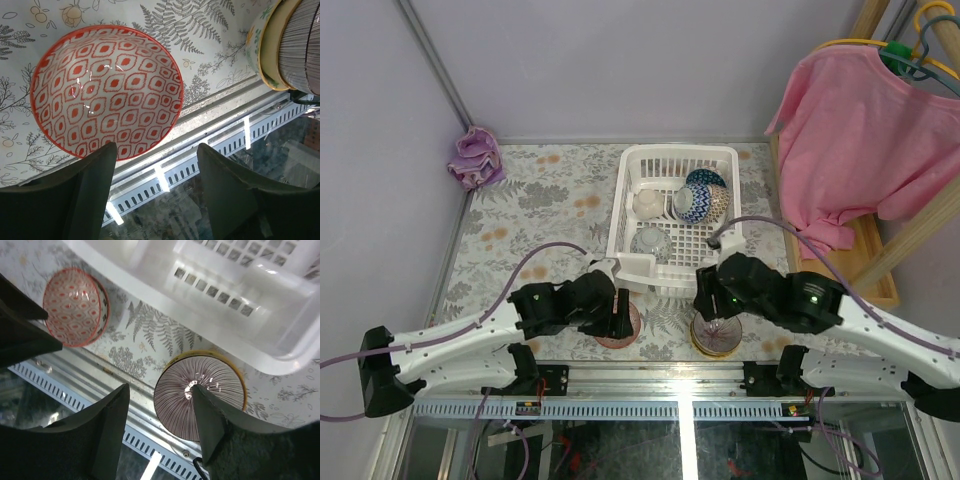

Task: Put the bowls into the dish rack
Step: Pick up the bowl from the center of the board.

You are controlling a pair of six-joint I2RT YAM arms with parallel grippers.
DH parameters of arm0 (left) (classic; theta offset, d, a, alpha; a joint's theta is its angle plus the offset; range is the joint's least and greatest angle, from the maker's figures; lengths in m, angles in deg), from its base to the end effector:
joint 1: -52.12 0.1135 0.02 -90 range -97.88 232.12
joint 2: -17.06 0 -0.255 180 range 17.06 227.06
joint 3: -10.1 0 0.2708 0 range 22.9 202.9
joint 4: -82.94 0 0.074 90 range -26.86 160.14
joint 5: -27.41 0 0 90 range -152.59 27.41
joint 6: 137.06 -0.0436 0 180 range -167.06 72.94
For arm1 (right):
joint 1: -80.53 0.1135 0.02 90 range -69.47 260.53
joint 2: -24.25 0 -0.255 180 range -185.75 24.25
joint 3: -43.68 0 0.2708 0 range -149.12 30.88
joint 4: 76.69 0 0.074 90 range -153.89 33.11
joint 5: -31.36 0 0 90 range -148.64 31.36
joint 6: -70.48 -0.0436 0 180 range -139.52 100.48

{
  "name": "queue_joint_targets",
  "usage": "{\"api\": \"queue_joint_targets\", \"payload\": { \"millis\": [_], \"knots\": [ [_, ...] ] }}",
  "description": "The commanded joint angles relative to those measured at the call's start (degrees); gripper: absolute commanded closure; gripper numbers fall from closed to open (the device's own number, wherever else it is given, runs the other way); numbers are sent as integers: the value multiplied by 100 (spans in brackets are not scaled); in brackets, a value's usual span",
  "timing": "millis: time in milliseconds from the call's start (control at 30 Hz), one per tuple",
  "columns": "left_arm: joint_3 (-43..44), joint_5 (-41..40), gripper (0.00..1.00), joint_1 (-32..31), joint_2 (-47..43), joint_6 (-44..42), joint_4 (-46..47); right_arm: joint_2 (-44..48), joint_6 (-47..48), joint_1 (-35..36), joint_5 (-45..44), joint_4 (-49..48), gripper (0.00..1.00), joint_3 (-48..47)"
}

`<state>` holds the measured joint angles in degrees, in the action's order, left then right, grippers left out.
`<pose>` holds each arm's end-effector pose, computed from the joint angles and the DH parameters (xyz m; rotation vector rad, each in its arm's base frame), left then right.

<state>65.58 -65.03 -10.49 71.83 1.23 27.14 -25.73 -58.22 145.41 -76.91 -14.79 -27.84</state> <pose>0.0987 -0.1865 0.2287 0.3168 2.6664 -0.6630 0.0955 0.1715 0.3335 -0.3542 2.2786 0.6069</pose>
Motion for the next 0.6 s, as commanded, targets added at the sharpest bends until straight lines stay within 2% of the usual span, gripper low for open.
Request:
{"api": "queue_joint_targets", "payload": {
  "millis": [0,100,400,567],
  "knots": [
    [-55,-311,35,-67,-155,256,396,-772,324,34,1194,-347,42,83],
    [-55,-362,35,-62,-335,309,398,-1050,244,92,1545,-513,50,476],
    [-153,-434,35,-56,-451,339,410,-1334,-96,494,1002,-414,51,910],
    [-185,-459,36,-66,-451,325,459,-1566,-85,527,1225,-828,53,1137]
  ]
}}
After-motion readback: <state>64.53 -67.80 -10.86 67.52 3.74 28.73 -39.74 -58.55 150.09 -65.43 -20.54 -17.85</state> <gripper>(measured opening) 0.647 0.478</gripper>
